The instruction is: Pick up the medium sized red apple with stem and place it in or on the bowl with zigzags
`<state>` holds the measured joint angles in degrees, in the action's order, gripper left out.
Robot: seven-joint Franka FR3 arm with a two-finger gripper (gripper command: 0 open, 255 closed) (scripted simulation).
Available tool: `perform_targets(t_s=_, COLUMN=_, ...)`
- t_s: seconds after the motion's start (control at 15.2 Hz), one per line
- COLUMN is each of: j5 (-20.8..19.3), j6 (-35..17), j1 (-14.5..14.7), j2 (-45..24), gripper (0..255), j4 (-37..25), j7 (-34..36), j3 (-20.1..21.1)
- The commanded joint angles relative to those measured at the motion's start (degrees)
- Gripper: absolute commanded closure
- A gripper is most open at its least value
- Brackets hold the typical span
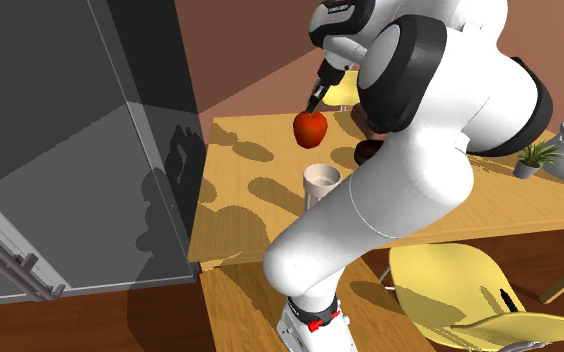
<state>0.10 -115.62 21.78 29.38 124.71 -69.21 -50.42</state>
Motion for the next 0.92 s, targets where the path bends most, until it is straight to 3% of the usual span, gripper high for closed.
perform_targets(t_s=0.0, j5=0.1, j6=1.5, j1=0.1, j2=0.0, gripper=255, j4=-1.5, j7=0.5, j3=0.4)
perform_targets(t_s=0.2, j5=0.5, j6=4.3, j1=0.8, j2=-1.2, gripper=255, j4=-5.3, j7=-2.0, j3=-2.4)
perform_targets(t_s=0.53, j5=2.9, j6=10.2, j1=4.4, j2=-5.8, gripper=255, j4=-14.8, j7=-9.0, j3=-11.9)
perform_targets(t_s=0.73, j5=5.5, j6=14.1, j1=9.2, j2=-9.6, gripper=255, j4=-21.6, j7=-13.8, j3=-20.7)
perform_targets(t_s=0.86, j5=7.6, j6=17.0, j1=15.2, j2=-12.4, gripper=255, j4=-26.5, j7=-17.1, j3=-29.5)
